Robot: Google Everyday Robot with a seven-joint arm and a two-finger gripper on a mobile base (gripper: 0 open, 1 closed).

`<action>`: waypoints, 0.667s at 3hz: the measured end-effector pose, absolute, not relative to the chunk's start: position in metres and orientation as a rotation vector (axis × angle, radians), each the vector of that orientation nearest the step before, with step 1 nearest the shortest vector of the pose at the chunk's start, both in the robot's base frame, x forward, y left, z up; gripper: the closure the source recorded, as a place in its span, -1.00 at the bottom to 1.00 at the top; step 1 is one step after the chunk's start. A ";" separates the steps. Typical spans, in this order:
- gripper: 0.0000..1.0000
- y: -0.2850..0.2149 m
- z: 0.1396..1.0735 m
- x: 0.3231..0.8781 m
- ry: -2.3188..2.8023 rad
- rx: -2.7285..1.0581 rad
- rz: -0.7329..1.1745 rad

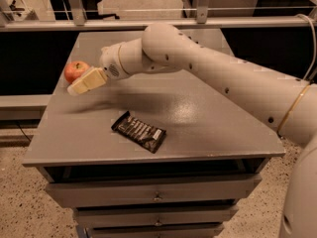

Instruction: Move apple near rxbar blueberry

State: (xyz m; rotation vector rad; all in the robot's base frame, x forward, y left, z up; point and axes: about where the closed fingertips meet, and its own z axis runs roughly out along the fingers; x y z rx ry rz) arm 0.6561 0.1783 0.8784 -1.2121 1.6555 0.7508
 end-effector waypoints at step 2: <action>-0.63 0.214 0.859 0.672 1.645 -1.153 0.794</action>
Offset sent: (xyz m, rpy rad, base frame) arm 0.0241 0.0477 -0.0285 0.0912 0.0230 -0.0369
